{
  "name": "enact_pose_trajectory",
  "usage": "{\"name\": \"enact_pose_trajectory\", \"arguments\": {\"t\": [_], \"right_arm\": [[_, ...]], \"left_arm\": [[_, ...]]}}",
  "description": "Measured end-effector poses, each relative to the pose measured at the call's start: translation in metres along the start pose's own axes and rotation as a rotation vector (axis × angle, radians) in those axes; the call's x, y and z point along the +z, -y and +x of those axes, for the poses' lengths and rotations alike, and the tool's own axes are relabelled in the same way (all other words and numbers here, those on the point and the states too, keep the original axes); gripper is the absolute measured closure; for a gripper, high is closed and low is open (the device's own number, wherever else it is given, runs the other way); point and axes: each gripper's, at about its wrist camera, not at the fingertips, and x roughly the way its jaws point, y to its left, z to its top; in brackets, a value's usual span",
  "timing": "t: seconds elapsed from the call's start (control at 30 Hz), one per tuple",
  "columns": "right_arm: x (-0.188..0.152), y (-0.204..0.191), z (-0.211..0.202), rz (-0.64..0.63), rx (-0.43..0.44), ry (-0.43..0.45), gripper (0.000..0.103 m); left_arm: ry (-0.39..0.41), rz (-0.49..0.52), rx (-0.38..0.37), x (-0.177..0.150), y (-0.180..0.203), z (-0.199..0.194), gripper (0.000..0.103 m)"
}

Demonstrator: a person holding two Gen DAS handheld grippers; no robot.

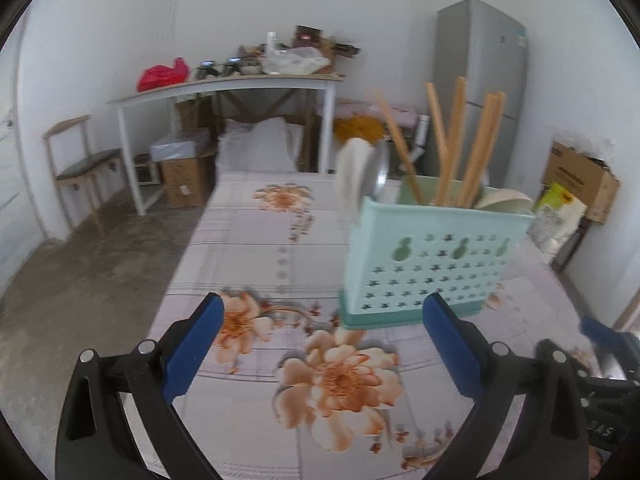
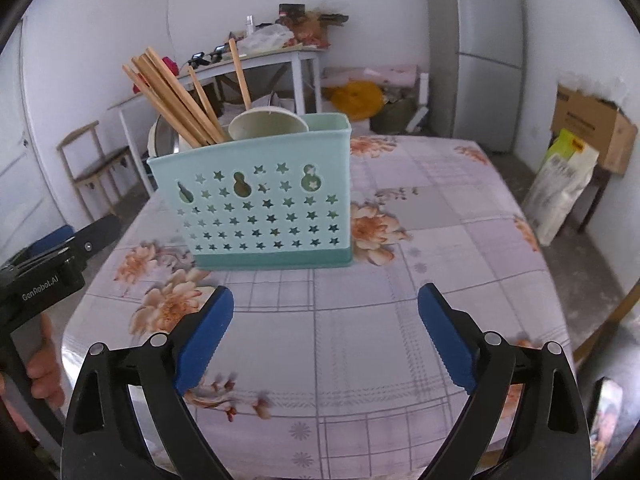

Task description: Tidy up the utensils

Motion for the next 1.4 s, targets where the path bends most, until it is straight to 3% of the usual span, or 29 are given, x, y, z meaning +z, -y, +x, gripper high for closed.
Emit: {"name": "enact_pose_trajectory", "arguments": {"t": [0.2,0.47,0.73,1.4], "right_arm": [[0.003,-0.002,-0.004,-0.004,-0.044,0.006,0.013],[0.006,-0.002,-0.002,-0.013,-0.112,0.003,0.013],[0.010,0.003,-0.006,-0.020,-0.165,0.022,0.013],[0.008,0.004,-0.004,-0.018,-0.154,0.011,0.013]], "left_arm": [[-0.050,-0.023,0.138,-0.006,-0.016,0.011,0.006],[-0.027,-0.016,0.245,-0.008,-0.027,0.008,0.006],[-0.029,-0.019,0.254,-0.007,-0.028,0.005,0.006],[-0.047,0.001,0.253,-0.010,-0.016,0.005,0.006]]}}
